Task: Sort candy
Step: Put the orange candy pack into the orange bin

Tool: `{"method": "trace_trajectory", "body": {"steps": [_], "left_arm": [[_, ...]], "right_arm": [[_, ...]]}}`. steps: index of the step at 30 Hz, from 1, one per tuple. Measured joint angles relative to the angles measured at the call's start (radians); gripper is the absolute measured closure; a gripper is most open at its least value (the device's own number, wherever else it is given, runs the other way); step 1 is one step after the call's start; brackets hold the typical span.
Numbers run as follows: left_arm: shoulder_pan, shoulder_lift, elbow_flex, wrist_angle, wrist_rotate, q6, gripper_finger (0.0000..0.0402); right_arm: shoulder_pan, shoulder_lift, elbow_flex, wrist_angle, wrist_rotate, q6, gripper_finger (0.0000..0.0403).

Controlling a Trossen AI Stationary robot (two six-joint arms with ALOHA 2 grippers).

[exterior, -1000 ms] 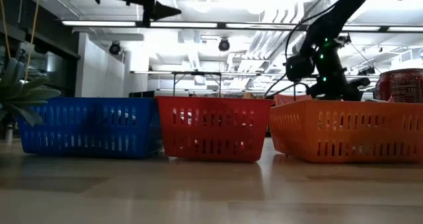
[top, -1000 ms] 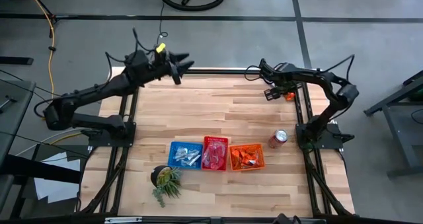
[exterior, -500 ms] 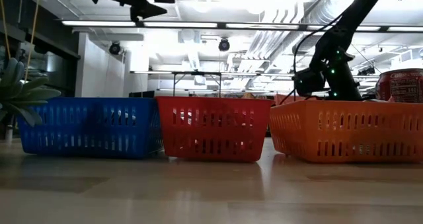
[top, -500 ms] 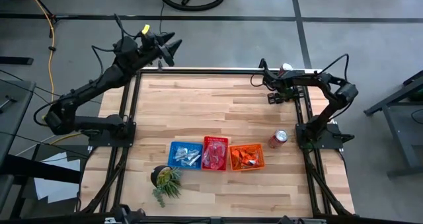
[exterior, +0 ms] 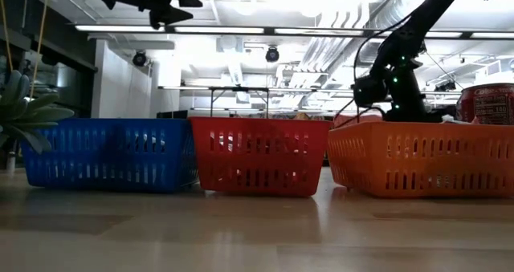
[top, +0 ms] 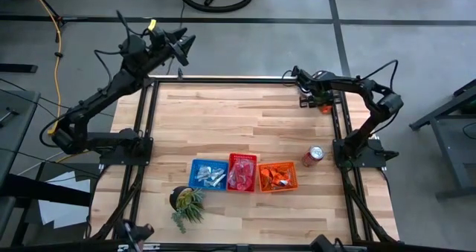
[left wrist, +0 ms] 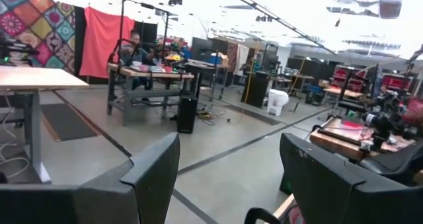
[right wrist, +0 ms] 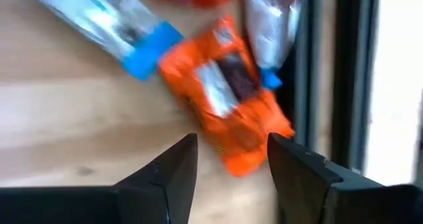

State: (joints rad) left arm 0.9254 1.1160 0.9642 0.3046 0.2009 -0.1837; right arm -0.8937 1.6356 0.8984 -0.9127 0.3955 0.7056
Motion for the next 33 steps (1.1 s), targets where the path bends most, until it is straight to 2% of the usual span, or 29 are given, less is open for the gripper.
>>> {"method": "trace_trajectory", "body": {"steps": [8,12,18,22,27,33], "left_arm": [[0.018,0.000,0.000,0.000,0.000,-0.006,0.0153],[0.018,0.000,0.000,0.000,0.000,-0.022,0.0153],[0.017,0.000,0.000,0.000,0.000,-0.032,0.0153],[0.017,0.000,0.000,0.000,0.011,-0.053,0.0153],[0.017,0.000,0.000,0.000,0.054,-0.051,0.0154],[0.018,0.000,0.000,0.017,0.056,-0.048,0.0154]], "right_arm": [[-0.004,0.010,0.001,0.038,-0.003,0.053,0.0226],[-0.003,0.048,0.001,0.055,-0.028,0.152,0.0226],[0.019,0.104,0.007,0.065,-0.020,0.141,0.0236],[0.025,0.106,0.007,0.065,-0.048,0.087,0.0285],[0.033,0.108,0.007,0.054,-0.094,0.008,0.0387],[0.113,0.101,0.005,0.023,-0.180,-0.059,0.0400]]}}
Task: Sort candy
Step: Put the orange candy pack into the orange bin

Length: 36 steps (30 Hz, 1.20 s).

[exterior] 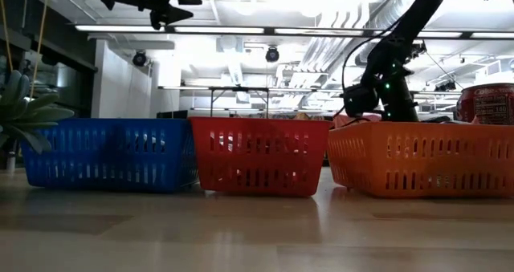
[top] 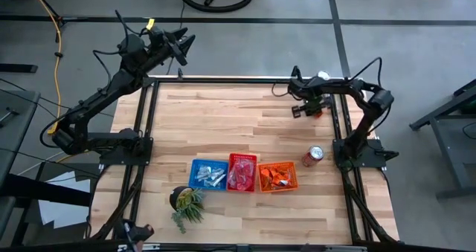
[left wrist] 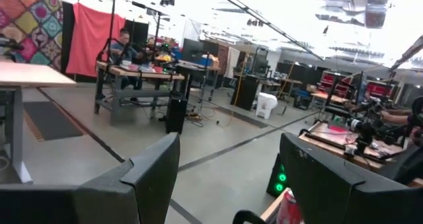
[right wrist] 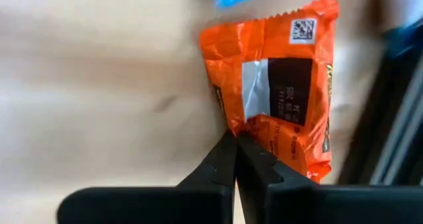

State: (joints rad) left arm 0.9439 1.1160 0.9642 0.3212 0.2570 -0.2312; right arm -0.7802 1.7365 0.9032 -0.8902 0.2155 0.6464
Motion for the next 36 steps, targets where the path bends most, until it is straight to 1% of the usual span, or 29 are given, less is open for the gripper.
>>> {"method": "trace_trajectory", "body": {"steps": [5,7,10,14,20,23,26,29,32,36], "left_arm": [[0.012,0.000,0.000,0.036,0.000,0.024,0.0154],[0.019,0.000,0.000,0.045,-0.001,0.025,0.0154],[0.022,0.000,0.000,0.047,-0.001,0.025,0.0154],[0.032,0.000,0.000,0.047,-0.001,0.025,0.0154],[0.032,0.000,0.000,0.047,0.004,0.024,0.0154],[0.032,0.000,0.000,0.047,0.009,0.024,0.0154],[0.032,0.000,0.000,0.046,0.021,0.024,0.0154],[0.032,0.000,0.000,0.044,0.073,0.023,0.0154],[0.032,0.000,0.001,0.044,0.124,0.024,0.0154],[0.032,0.000,0.001,0.043,0.130,0.024,0.0154]], "right_arm": [[0.105,-0.048,-0.003,0.011,-0.154,0.009,0.0402],[0.140,-0.075,-0.003,0.018,-0.191,0.024,0.0403],[0.186,-0.122,-0.004,0.033,-0.192,0.056,0.0403],[0.229,-0.186,-0.004,0.055,-0.166,0.087,0.0403],[0.235,-0.297,-0.003,0.086,-0.148,0.109,0.0403],[0.240,-0.354,-0.003,0.138,-0.150,0.057,0.0403],[0.250,-0.404,-0.003,0.197,-0.195,0.035,0.0403],[0.280,-0.447,-0.002,0.266,-0.268,0.025,0.0403],[0.328,-0.470,-0.002,0.342,-0.343,0.024,0.0403],[0.411,-0.474,-0.002,0.452,-0.449,0.036,0.0403]]}}
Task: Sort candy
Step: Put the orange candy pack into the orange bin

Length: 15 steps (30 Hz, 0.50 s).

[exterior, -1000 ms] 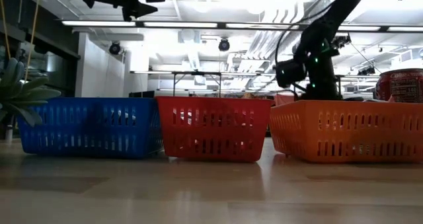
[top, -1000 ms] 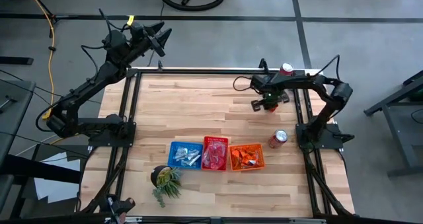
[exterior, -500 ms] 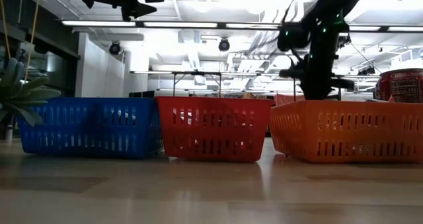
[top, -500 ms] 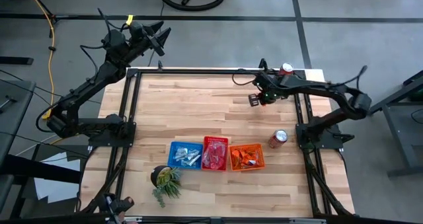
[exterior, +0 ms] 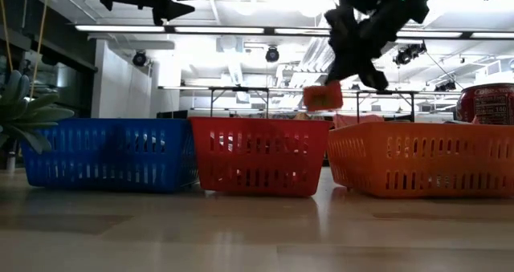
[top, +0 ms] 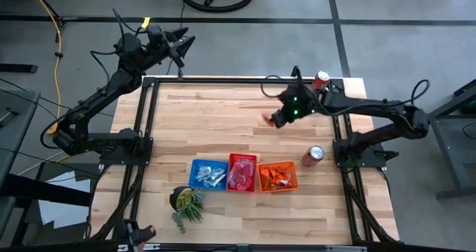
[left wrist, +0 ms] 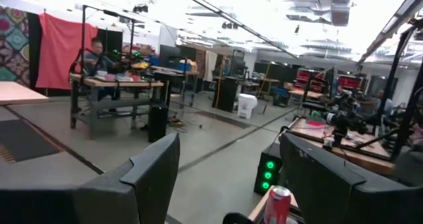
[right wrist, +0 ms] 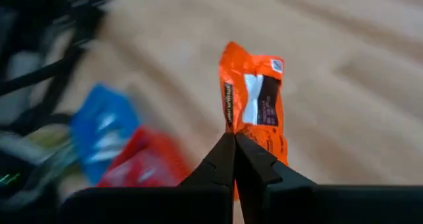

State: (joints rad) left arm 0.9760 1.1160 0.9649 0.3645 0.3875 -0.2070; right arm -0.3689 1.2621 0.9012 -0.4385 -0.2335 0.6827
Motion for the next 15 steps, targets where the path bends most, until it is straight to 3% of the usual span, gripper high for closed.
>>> {"method": "trace_trajectory", "body": {"steps": [9,15], "left_arm": [[-0.004,0.000,0.000,-0.009,0.125,-0.029,0.0154],[-0.066,0.000,0.000,-0.008,0.126,-0.168,0.0154]], "right_arm": [[0.282,0.000,0.000,0.010,-0.198,0.213,0.0403],[0.467,0.000,0.000,0.007,-0.202,0.259,0.0403]]}}
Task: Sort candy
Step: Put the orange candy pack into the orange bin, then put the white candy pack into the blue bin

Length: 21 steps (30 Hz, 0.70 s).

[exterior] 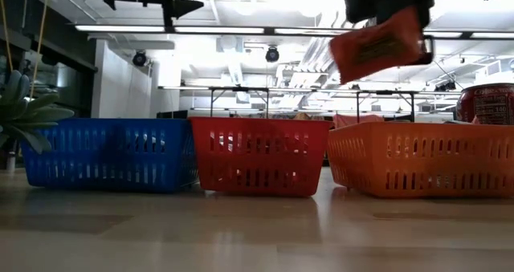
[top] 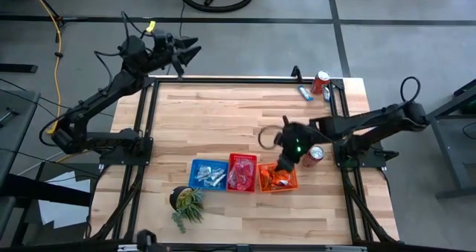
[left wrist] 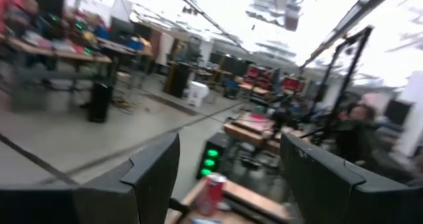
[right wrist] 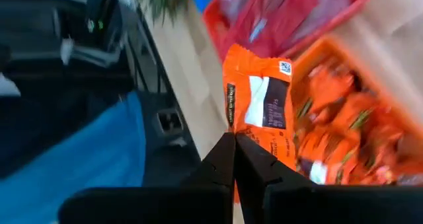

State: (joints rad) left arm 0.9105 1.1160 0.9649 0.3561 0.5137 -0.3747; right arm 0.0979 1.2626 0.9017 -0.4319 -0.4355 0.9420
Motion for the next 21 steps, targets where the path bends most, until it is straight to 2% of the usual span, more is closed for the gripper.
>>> {"method": "trace_trajectory", "body": {"steps": [5,11,17,21], "left_arm": [[-0.129,0.000,0.000,-0.002,-0.058,-0.068,0.0154],[-0.376,0.000,0.000,-0.029,-0.275,-0.020,0.0154],[-0.570,0.000,0.000,-0.027,-0.434,-0.024,0.0154],[-0.640,0.000,0.000,-0.007,-0.531,-0.025,0.0154]], "right_arm": [[0.113,0.001,0.000,-0.082,0.138,-0.017,0.0403],[0.181,0.002,0.000,-0.134,0.319,-0.042,0.0403],[0.207,0.002,0.000,-0.136,0.342,-0.112,0.0403],[0.210,0.002,0.000,-0.138,0.368,-0.112,0.0394]]}}
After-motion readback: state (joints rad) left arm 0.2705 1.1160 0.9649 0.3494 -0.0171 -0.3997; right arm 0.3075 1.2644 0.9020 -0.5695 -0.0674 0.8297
